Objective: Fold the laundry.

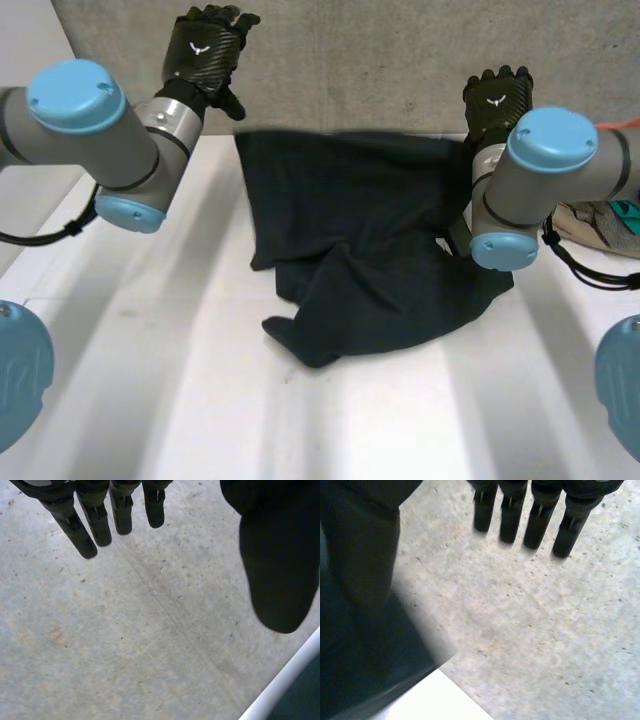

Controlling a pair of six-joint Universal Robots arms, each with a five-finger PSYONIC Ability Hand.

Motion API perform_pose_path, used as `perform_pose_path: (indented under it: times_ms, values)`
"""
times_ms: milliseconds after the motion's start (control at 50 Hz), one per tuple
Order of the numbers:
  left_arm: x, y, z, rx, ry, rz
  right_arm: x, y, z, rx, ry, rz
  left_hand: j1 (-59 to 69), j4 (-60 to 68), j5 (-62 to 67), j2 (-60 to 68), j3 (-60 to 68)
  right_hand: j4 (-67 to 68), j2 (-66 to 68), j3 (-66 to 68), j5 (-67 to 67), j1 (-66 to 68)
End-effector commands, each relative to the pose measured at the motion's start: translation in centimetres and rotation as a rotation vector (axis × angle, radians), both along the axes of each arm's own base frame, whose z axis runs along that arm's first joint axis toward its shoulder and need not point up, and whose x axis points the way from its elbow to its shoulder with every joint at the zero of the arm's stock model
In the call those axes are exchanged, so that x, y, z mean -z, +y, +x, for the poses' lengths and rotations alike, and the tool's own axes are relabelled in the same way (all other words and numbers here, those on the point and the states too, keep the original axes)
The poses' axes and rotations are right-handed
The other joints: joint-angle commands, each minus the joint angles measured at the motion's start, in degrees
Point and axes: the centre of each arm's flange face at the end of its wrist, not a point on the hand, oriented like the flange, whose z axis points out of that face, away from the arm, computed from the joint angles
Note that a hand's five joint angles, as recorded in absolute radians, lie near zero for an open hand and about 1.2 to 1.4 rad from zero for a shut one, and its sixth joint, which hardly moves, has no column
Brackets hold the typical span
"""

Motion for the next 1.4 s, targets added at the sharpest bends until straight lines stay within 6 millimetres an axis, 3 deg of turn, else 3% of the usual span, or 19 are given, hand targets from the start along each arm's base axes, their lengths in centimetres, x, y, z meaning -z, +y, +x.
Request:
perform_pose_path:
  times_ms: [20, 100, 180, 200, 260, 280, 340, 360, 440, 520, 620, 700, 800, 960, 1140, 1280, 1400]
  values:
    - [-1.5, 1.2, 1.1, -0.061, 0.083, 0.082, -1.9, 0.7, 0.1, -0.065, 0.051, -0.014, -1.2, -4.6, -5.0, -4.6, -4.7, -11.5, -9.8, -11.1, -10.1, -10.1]
    - [-2.1, 3.4, 2.4, -0.099, 0.061, 0.158, -4.0, 2.6, -0.7, -0.176, 0.095, 0.043, -1.2, -4.6, -5.0, -4.6, -4.7, -11.5, -9.8, -11.1, -10.1, -10.1]
    - [-1.6, 7.1, 3.1, -0.079, 0.006, 0.267, -5.4, 5.1, -1.9, -0.289, 0.14, 0.137, -0.6, -4.1, -4.5, -4.1, -4.2, -11.5, -9.8, -11.1, -10.1, -10.1]
    - [-1.3, 8.9, 3.2, -0.057, -0.02, 0.319, -5.7, 6.1, -2.6, -0.32, 0.159, 0.186, 5.7, 2.3, 1.8, 2.3, 2.2, -11.5, -9.8, -11.1, -10.1, -10.1]
    - [-0.1, 11.9, 3.4, -0.016, -0.07, 0.412, -5.6, 7.6, -3.7, -0.364, 0.192, 0.27, 14.0, 10.6, 10.1, 10.6, 10.4, -2.5, -0.8, -2.0, -1.1, -1.1]
    - [0.7, 14.0, 3.4, 0.02, -0.109, 0.479, -5.4, 8.7, -4.3, -0.394, 0.226, 0.324, 18.4, 14.9, 14.5, 14.9, 14.8, 1.9, 3.6, 2.3, 3.3, 3.3]
    - [2.4, 17.2, 3.6, 0.071, -0.17, 0.59, -4.7, 10.2, -5.6, -0.433, 0.293, 0.412, 25.8, 22.4, 21.9, 22.3, 22.2, 12.0, 13.7, 12.4, 13.4, 13.4]
    - [3.4, 19.2, 3.8, 0.104, -0.207, 0.656, -4.1, 11.2, -6.6, -0.455, 0.342, 0.467, 28.6, 25.2, 24.8, 25.2, 25.1, 17.3, 19.1, 17.8, 18.7, 18.8]
    - [6.0, 23.2, 4.1, 0.17, -0.284, 0.793, -2.4, 13.7, -8.5, -0.514, 0.461, 0.592, 39.9, 36.5, 36.0, 36.4, 36.3, 26.9, 28.7, 27.4, 28.3, 28.4]
    - [8.1, 25.1, 4.1, 0.205, -0.325, 0.854, -0.8, 14.9, -9.8, -0.543, 0.526, 0.669, 40.6, 37.2, 36.7, 37.1, 37.0, 30.7, 32.4, 31.1, 32.1, 32.1]
    - [10.4, 24.9, 3.3, 0.212, -0.336, 0.858, 2.7, 14.7, -10.9, -0.541, 0.545, 0.685, 39.6, 36.2, 35.7, 36.1, 36.0, 28.2, 29.9, 28.6, 29.6, 29.6]
    - [11.6, 24.1, 2.5, 0.215, -0.328, 0.843, 4.8, 13.7, -11.0, -0.522, 0.547, 0.633, 30.2, 26.8, 26.3, 26.7, 26.6, 25.6, 27.4, 26.1, 27.0, 27.1]
    - [12.8, 22.7, 1.3, 0.194, -0.316, 0.82, 7.3, 12.0, -10.5, -0.517, 0.524, 0.541, 25.5, 22.1, 21.6, 22.0, 21.9, 13.7, 15.4, 14.2, 15.1, 15.1]
    - [14.5, 19.8, -0.5, 0.101, -0.335, 0.742, 9.3, 9.4, -9.7, -0.497, 0.48, 0.406, 24.3, 20.9, 20.4, 20.8, 20.7, 12.8, 14.6, 13.3, 14.3, 14.3]
    - [14.7, 16.6, -2.0, 0.023, -0.388, 0.612, 10.7, 7.2, -8.9, -0.484, 0.458, 0.32, 25.5, 22.0, 21.6, 22.0, 21.9, 16.4, 18.1, 16.8, 17.8, 17.8]
    - [15.3, 14.3, -3.2, 0.013, -0.416, 0.532, 11.5, 5.5, -8.4, -0.477, 0.434, 0.286, 33.4, 29.9, 29.5, 29.9, 29.8, 24.8, 26.5, 25.2, 26.2, 26.2]
    - [16.1, 13.4, -3.9, 0.024, -0.441, 0.48, 11.9, 4.7, -8.0, -0.468, 0.422, 0.278, 45.6, 42.2, 41.7, 42.2, 42.1, 51.6, 53.4, 52.1, 53.1, 53.1]
